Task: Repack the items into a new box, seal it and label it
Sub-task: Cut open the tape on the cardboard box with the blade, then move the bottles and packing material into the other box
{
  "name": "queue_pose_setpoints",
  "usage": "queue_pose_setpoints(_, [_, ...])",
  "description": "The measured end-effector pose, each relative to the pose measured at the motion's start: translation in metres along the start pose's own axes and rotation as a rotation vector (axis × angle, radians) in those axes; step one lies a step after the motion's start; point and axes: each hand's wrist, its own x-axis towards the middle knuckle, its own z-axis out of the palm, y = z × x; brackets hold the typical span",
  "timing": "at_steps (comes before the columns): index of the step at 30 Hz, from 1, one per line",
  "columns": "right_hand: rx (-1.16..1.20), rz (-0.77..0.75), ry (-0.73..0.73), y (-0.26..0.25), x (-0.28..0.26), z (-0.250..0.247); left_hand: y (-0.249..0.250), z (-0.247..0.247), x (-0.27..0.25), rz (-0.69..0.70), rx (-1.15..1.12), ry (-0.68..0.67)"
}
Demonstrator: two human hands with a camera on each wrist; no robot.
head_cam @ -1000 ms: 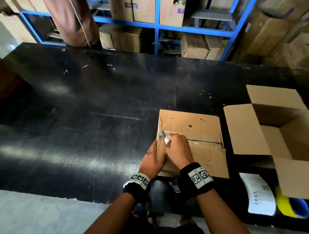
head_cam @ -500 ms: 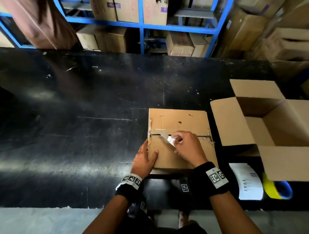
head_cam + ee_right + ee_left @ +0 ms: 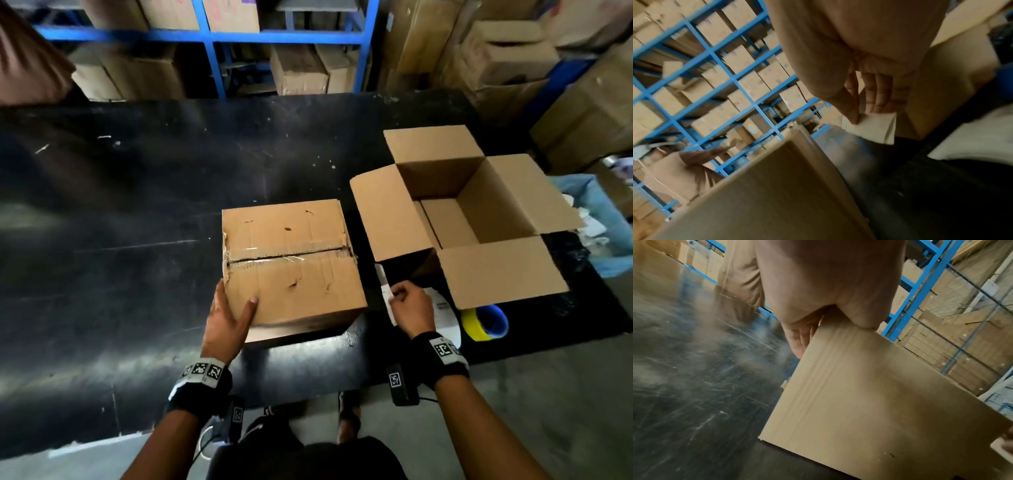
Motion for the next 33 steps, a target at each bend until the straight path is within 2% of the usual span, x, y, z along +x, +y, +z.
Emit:
queue_pose_setpoints(7, [-0.183, 0.041, -0.32, 0.067, 0.03, 0.066, 0.011, 0.001, -0.007, -0.084, -0.014, 0.02])
queue_pose_setpoints(11, [-0.245, 0.039, -0.338, 0.081, 0.043, 0.083, 0.019, -0.001, -0.01, -0.141, -0.022, 0.035])
queue_pose_setpoints(16, [-0.273, 0.03, -0.363, 0.071, 0.038, 0.071, 0.02, -0.003, -0.011, -0.157, -0.023, 0.02])
queue_pose_setpoints(19, [-0.209, -0.002, -0.284, 0.054, 0.035, 0.055, 0.02, -0.003, -0.01, -0.152, -0.032, 0.01])
queue_pose_setpoints(21, [-0.045, -0.059, -0.203, 0.033, 0.035, 0.039, 0.02, -0.002, -0.01, -0.149, -0.036, 0.007])
queue_pose_setpoints(25, [0.231, -0.328, -0.106, -0.028, 0.031, 0.009, 0.016, -0.001, -0.008, -0.144, -0.073, 0.027])
queue_pose_setpoints(29, [0.052, -0.552, -0.075, -0.073, 0.032, 0.011, 0.017, 0.001, -0.01, -0.144, -0.131, 0.058])
queue_pose_setpoints(31, [-0.045, -0.55, -0.075, -0.077, 0.035, 0.018, 0.015, -0.002, -0.011, -0.143, -0.158, 0.015])
queue_pose_setpoints(33, [-0.062, -0.525, -0.069, -0.076, 0.038, 0.022, 0.011, -0.008, -0.013, -0.117, -0.174, -0.089])
